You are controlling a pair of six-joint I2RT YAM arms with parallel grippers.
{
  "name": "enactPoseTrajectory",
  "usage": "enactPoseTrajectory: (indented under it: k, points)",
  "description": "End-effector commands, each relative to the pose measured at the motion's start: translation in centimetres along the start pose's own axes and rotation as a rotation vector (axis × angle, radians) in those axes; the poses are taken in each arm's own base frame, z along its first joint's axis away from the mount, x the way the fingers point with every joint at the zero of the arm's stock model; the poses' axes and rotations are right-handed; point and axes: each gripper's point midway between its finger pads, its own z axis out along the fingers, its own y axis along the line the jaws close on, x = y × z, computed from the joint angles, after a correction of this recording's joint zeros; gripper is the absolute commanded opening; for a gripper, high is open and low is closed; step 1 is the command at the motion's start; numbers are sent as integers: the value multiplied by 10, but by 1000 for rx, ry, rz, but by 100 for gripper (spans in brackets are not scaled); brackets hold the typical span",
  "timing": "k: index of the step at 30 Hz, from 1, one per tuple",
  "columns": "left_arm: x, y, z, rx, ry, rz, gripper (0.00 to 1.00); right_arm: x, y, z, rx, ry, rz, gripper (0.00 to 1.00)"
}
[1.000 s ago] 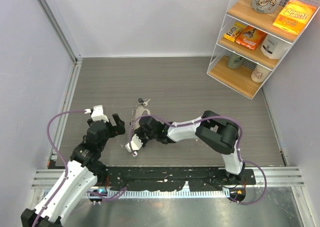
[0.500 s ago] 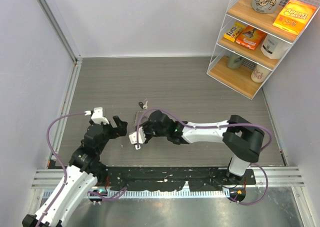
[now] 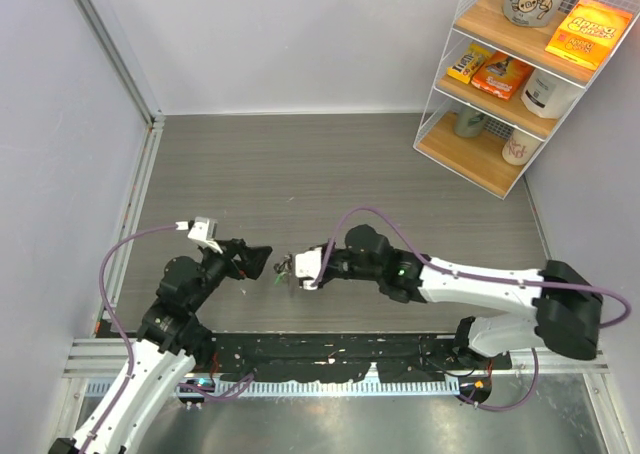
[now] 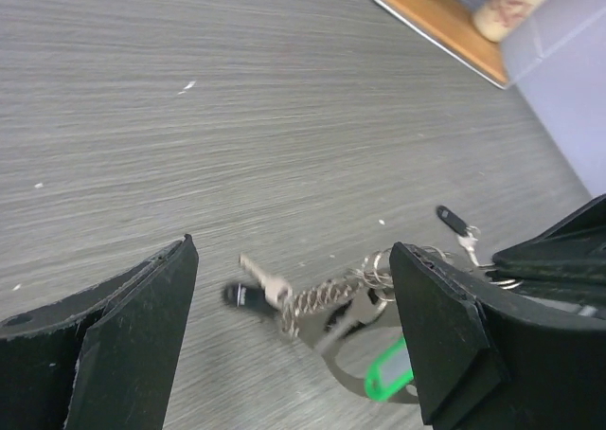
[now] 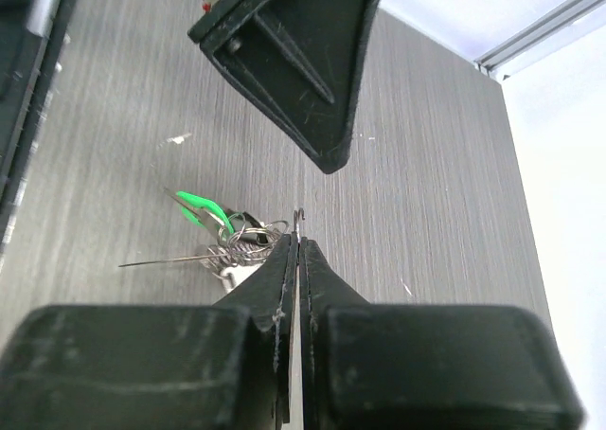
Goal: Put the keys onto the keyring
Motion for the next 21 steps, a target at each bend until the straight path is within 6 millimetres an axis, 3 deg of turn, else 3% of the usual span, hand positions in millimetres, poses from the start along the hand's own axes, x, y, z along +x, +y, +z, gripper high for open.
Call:
enactPoseTrajectory:
  k: [1,7,13,17,21]
  points:
    - [-24,-48,-4,236,-54,6,90,-45,-22,-34,100,-96,125,6]
    - [-36,-77,-8,377,-59,-3,90,-70,-33,-85,138,-63,280,6]
    - [-38,-109,-3,547,1,-51,89,-79,-38,-130,202,-25,427,6]
    - [-29,-123,10,586,75,-17,88,-83,-39,-158,243,-32,481,6]
    - [-4,-148,30,607,201,61,87,-90,-38,-183,266,-40,546,6]
